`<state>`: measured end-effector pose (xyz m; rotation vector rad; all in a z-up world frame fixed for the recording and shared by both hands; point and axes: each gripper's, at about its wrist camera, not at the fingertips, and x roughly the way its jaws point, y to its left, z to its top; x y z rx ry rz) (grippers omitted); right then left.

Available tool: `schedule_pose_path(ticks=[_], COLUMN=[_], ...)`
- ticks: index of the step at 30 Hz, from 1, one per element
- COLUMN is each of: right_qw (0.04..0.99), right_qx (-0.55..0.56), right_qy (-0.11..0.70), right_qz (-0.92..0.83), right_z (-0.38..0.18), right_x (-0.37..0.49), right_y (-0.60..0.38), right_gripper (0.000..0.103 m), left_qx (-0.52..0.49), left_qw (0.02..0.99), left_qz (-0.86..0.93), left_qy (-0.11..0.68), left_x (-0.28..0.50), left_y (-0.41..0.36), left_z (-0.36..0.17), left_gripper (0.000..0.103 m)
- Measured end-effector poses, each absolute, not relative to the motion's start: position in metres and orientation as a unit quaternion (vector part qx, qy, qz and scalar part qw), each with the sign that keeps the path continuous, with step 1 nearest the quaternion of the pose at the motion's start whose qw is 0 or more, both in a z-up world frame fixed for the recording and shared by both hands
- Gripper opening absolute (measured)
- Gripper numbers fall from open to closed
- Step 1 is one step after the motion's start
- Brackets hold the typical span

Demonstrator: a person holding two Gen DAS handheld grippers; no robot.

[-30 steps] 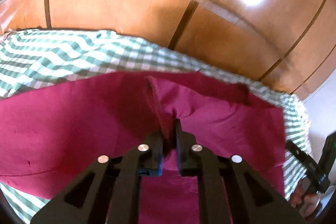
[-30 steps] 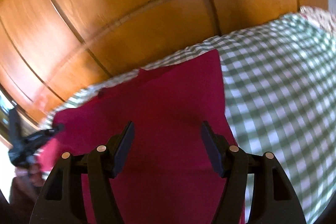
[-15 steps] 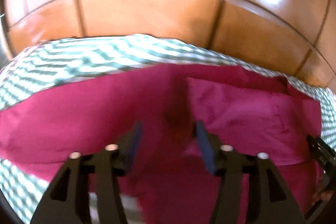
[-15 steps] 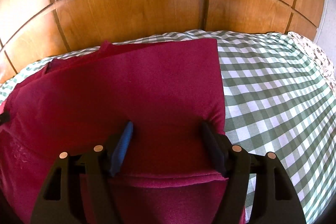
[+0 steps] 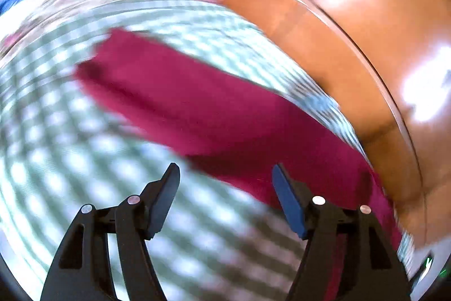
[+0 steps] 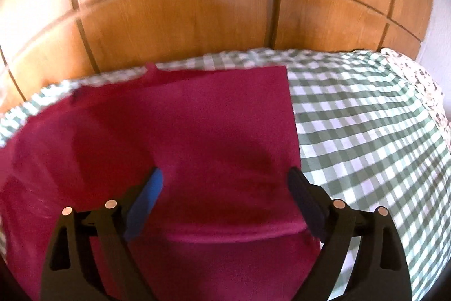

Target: Fold small clothes

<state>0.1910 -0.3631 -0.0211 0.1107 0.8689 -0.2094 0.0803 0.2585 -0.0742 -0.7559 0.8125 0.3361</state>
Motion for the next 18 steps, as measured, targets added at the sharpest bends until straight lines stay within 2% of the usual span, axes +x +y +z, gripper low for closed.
schedule_pose_path(ticks=[4,11,13,15,16,18], right_qw=[0.908,0.900,0.894,0.891,0.890,0.889], right_qx=[0.069,0.030,0.025,0.021,0.024,0.025], right_qy=[0.409,0.435,0.448,0.453,0.455,0.457], right_qz=[-0.063,-0.012,-0.010,-0.014,-0.014,-0.013], right_z=[-0.009,-0.032,-0.041,-0.048,-0.050,-0.051], right_x=[0.167,0.141,0.141,0.141,0.142,0.143], right_y=[-0.334,-0.276,-0.271,-0.269,-0.270,-0.271], right_gripper=[0.092,0.092,0.092,0.093,0.094,0.095], left_qx=[-0.422,-0.453,-0.453,-0.453,-0.452,-0.438], left_qw=[0.807,0.784,0.777,0.776,0.777,0.790], left_qz=[0.207,0.251,0.259,0.248,0.239,0.233], left_qy=[0.358,0.341,0.352,0.362,0.368,0.360], left_x=[0.045,0.035,0.045,0.056,0.060,0.067], left_y=[0.318,0.374,0.381,0.384,0.385,0.379], left_z=[-0.089,-0.094,-0.097,-0.099,-0.099,-0.089], left_gripper=[0.065,0.060,0.049,0.019,0.008,0.008])
